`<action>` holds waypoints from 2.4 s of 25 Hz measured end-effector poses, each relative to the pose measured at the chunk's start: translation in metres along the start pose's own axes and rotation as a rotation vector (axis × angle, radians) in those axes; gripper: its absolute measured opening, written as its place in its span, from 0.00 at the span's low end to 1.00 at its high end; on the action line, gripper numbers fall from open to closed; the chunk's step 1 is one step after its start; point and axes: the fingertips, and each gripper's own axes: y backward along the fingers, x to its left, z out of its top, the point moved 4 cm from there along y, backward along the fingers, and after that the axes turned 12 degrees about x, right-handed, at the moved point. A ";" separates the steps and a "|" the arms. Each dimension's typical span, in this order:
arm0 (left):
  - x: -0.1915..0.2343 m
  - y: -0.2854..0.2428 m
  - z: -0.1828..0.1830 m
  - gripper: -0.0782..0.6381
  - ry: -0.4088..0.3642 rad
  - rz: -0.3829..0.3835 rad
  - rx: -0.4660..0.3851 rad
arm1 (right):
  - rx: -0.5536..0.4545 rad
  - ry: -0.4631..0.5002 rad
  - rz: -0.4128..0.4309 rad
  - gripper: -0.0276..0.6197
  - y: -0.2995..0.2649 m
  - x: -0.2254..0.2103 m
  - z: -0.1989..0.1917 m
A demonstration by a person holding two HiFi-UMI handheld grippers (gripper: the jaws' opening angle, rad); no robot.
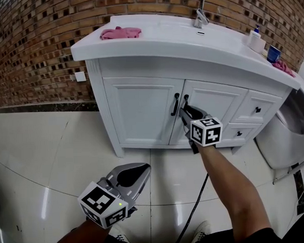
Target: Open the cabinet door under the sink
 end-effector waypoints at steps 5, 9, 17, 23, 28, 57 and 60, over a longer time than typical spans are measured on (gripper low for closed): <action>0.001 -0.001 0.000 0.12 0.002 0.003 -0.001 | -0.017 -0.003 0.000 0.12 0.002 0.001 0.005; 0.005 0.002 -0.001 0.12 0.017 0.006 -0.001 | -0.016 -0.034 0.009 0.11 0.002 0.001 0.005; -0.001 0.008 -0.002 0.12 -0.002 -0.011 -0.001 | -0.003 -0.035 0.018 0.11 0.011 0.006 0.000; -0.014 0.007 -0.001 0.12 -0.024 -0.050 0.003 | -0.003 -0.015 0.037 0.11 0.026 0.012 -0.004; -0.019 0.011 -0.004 0.12 -0.020 -0.071 0.005 | -0.003 -0.015 0.056 0.11 0.045 0.019 -0.015; -0.088 -0.002 -0.012 0.12 -0.140 -0.223 0.050 | 0.023 -0.037 0.045 0.10 0.195 0.020 -0.077; -0.089 -0.004 -0.013 0.12 -0.148 -0.230 0.055 | 0.042 -0.053 0.023 0.10 0.213 0.014 -0.085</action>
